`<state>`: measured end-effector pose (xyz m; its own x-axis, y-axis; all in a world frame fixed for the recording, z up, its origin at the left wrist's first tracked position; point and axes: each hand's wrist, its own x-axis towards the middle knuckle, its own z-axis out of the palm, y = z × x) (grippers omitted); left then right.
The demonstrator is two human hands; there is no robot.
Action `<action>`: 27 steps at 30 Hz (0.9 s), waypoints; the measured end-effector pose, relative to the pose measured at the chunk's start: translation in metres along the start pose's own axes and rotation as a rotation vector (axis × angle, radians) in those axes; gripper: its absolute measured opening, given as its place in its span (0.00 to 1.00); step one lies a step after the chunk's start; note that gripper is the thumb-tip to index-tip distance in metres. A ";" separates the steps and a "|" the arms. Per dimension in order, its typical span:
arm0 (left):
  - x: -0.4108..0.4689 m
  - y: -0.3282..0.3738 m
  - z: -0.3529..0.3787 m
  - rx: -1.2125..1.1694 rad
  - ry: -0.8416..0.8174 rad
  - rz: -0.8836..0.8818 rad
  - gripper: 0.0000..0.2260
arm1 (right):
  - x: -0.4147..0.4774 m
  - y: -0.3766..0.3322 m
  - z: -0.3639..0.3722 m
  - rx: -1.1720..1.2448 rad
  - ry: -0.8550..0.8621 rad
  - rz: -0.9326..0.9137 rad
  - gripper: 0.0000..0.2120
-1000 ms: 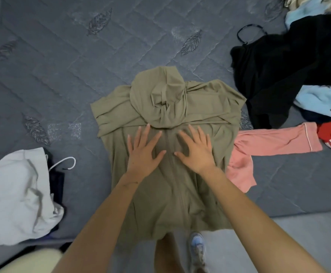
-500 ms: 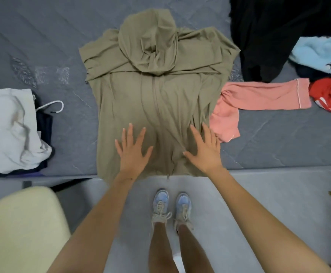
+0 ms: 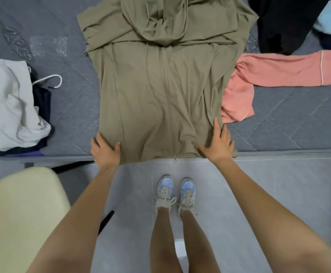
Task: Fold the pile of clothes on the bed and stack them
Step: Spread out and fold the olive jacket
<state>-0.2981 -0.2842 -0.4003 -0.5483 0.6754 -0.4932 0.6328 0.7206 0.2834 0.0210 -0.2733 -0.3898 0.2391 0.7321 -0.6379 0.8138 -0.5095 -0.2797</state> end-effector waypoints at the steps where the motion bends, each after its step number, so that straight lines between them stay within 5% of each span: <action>1: 0.002 -0.001 0.000 0.002 0.016 -0.029 0.34 | 0.002 0.000 0.002 0.037 0.024 0.010 0.54; 5: 0.009 -0.007 0.002 -0.003 0.024 -0.068 0.29 | 0.008 -0.002 0.005 0.108 0.131 0.089 0.52; 9: 0.005 -0.004 0.001 -0.107 -0.115 -0.159 0.19 | 0.009 -0.014 0.011 0.190 0.049 0.142 0.32; 12: -0.009 0.008 0.002 0.005 -0.133 -0.040 0.13 | 0.004 -0.028 0.015 0.139 -0.033 0.117 0.18; 18: -0.031 0.059 -0.009 -0.549 -0.018 0.047 0.04 | -0.003 -0.065 -0.002 0.679 -0.187 0.005 0.12; 21: -0.023 0.100 -0.030 -0.757 0.005 0.081 0.08 | -0.004 -0.090 -0.021 0.862 -0.255 -0.040 0.04; 27: 0.021 0.188 -0.076 -1.018 0.037 0.106 0.18 | 0.033 -0.152 -0.086 1.213 -0.092 0.042 0.08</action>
<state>-0.2320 -0.1230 -0.2947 -0.5439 0.7353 -0.4043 -0.0760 0.4367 0.8964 -0.0495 -0.1329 -0.3061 0.1746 0.6949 -0.6976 -0.2292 -0.6604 -0.7151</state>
